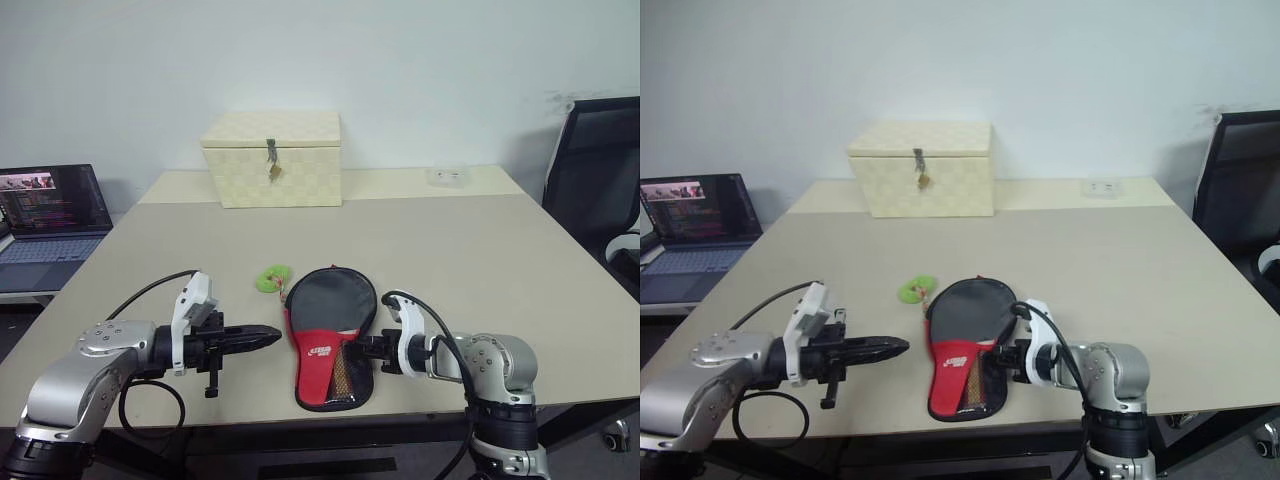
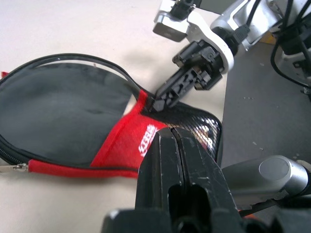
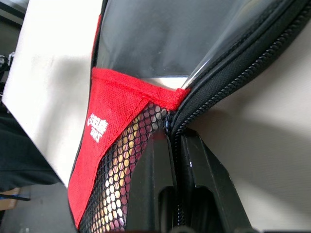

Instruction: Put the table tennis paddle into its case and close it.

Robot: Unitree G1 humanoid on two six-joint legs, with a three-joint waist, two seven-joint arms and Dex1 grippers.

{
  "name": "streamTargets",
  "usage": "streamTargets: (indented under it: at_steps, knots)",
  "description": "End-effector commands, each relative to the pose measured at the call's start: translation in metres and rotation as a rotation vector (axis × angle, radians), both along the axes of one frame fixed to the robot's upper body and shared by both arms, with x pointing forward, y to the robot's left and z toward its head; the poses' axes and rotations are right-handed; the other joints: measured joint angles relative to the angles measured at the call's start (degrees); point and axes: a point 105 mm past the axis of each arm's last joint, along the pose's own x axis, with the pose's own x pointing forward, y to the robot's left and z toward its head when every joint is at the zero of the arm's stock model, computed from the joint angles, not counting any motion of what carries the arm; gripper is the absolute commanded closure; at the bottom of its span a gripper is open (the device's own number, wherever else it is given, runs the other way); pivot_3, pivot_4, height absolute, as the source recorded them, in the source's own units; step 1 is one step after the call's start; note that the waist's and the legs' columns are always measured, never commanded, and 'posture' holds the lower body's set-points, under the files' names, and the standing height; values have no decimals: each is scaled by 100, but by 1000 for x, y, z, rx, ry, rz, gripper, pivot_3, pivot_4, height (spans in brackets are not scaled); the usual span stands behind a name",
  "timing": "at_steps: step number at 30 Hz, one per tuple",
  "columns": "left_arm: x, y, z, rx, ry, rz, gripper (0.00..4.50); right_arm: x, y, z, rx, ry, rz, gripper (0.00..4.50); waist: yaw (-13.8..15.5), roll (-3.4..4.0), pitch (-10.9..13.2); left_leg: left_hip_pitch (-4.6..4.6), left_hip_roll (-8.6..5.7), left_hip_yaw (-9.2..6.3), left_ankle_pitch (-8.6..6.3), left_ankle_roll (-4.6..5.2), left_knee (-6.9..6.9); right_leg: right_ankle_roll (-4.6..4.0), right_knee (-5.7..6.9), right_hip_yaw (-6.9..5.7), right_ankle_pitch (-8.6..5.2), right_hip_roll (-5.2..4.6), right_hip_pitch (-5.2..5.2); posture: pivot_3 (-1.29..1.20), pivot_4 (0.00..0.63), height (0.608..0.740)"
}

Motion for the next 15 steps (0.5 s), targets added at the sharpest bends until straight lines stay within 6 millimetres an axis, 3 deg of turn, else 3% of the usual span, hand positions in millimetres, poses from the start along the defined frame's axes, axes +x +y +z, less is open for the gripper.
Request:
streamTargets:
  at_steps: [1, 15]
  knots:
    - [-1, 2, 7, 18, -24, -14, 4500, -7, 9, 7, 35, -14, 28, 4462, -2, 0, 0, 0, 0, 0, 0, 0, 0, 0, -2, 0, 0, 0, 0, 0, 150, 740]
    - [0, 2, 5, 22, -23, -4, 4500, -6, -9, 1, -22, -17, 22, 4462, 1, 0, 0, -8, 1, -1, 0, 0, -24, 2, -44, -1, 1, 0, 2, 0, 150, 740]
